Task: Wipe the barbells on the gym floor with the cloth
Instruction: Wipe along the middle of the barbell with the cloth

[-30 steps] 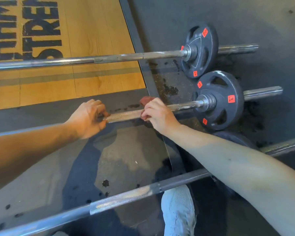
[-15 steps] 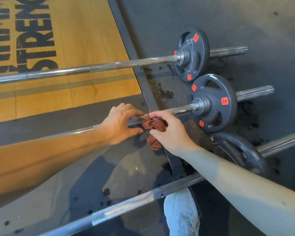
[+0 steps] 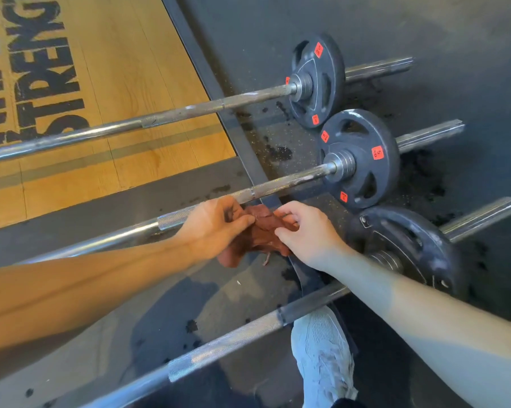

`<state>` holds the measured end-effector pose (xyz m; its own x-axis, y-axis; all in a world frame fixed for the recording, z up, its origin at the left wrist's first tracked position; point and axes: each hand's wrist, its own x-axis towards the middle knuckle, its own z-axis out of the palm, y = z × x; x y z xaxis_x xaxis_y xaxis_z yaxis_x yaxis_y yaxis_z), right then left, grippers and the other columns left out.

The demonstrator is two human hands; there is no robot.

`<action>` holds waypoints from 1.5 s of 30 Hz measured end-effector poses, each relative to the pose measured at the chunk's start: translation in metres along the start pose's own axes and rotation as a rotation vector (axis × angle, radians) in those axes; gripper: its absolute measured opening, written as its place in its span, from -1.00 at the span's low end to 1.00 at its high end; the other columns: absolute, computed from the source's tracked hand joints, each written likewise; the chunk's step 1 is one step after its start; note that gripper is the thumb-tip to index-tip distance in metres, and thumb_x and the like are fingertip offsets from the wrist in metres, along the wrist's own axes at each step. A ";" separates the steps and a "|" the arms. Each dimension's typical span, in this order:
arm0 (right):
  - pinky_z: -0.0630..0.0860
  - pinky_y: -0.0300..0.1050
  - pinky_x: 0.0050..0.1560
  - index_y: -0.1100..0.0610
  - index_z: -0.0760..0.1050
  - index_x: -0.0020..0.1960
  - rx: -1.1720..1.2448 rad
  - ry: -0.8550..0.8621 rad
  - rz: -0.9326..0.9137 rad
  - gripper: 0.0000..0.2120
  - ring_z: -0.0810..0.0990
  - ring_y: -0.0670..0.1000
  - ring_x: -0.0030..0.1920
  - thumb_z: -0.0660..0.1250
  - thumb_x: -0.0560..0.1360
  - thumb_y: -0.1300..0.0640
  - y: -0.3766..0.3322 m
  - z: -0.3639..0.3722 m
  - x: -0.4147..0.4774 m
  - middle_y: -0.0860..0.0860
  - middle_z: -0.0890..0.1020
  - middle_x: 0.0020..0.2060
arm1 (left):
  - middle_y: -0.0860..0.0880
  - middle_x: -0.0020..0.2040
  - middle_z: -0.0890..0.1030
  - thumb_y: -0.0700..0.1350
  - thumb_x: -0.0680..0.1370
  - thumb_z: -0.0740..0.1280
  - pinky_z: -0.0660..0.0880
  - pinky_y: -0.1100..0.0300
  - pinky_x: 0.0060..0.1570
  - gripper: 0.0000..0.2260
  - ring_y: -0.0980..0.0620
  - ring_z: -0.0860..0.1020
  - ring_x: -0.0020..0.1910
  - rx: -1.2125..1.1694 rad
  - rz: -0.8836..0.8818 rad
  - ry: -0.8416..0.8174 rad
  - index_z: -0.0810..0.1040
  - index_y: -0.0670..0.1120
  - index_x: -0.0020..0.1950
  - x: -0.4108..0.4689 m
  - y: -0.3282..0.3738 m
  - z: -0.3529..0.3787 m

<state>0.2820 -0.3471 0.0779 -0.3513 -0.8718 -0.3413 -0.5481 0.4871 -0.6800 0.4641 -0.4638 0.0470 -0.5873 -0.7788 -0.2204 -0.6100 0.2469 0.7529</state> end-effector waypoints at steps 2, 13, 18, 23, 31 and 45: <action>0.60 -0.02 0.17 -0.14 0.47 0.26 0.024 0.010 0.032 -0.68 0.63 -0.06 0.02 0.40 0.55 0.10 0.002 0.004 -0.004 -0.11 0.65 -0.02 | 0.02 -0.31 0.64 0.10 0.54 0.45 0.53 0.10 -0.21 -0.73 0.05 0.60 -0.28 -0.016 -0.043 0.018 0.54 -0.06 -0.19 -0.003 0.004 0.005; 0.05 -0.53 0.42 0.02 0.34 0.57 0.065 0.090 -0.226 -0.32 0.22 -0.21 0.51 0.42 0.50 0.30 0.015 0.023 -0.020 -0.07 0.31 0.53 | -0.02 -0.36 0.65 -0.17 0.64 0.33 0.57 0.01 -0.43 -0.95 -0.15 0.60 -0.48 -0.248 -0.031 -0.115 0.56 -0.03 0.04 -0.011 0.040 0.013; 0.29 -0.49 0.30 -0.05 0.38 0.52 0.275 0.130 -0.066 -0.22 0.44 -0.24 0.32 0.61 0.38 0.16 0.026 0.027 -0.018 -0.17 0.47 0.36 | 0.00 0.06 0.72 -0.48 0.58 0.17 0.64 0.17 -0.18 -0.54 -0.06 0.71 -0.12 -0.380 -0.046 -0.305 0.60 -0.09 0.31 -0.010 0.036 0.018; 0.52 -0.35 0.18 0.02 0.64 0.27 0.395 0.364 0.051 -0.62 0.64 -0.24 0.08 0.47 0.49 0.29 0.043 0.022 0.002 -0.13 0.69 0.09 | -0.01 0.11 0.72 -0.47 0.58 0.20 0.55 -0.04 0.26 -0.62 0.02 0.65 0.18 -0.442 -0.011 -0.333 0.54 -0.06 0.22 0.006 0.028 0.032; 0.53 -0.15 0.23 0.08 0.60 0.14 0.229 0.761 0.087 -0.85 0.51 -0.24 -0.04 0.43 0.58 0.14 0.071 -0.024 0.085 -0.03 0.49 0.12 | -0.03 0.10 0.62 0.09 0.55 0.42 0.40 -0.04 0.04 -0.70 -0.14 0.50 0.10 0.628 0.281 0.104 0.62 0.02 0.24 0.064 -0.003 0.009; 0.54 -0.18 0.16 0.20 0.67 0.01 0.281 0.838 0.135 -0.91 0.61 0.05 0.00 0.47 0.50 0.26 0.075 -0.001 0.117 0.07 0.57 0.00 | 0.08 0.06 0.61 0.09 0.59 0.36 0.37 0.09 0.09 -0.75 -0.01 0.50 0.10 0.715 0.182 -0.058 0.66 0.10 0.23 0.083 -0.008 0.009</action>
<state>0.1994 -0.4127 -0.0125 -0.8991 -0.4301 0.0815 -0.2944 0.4562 -0.8398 0.4151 -0.5252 0.0171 -0.7274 -0.6628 -0.1777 -0.6862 0.7001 0.1974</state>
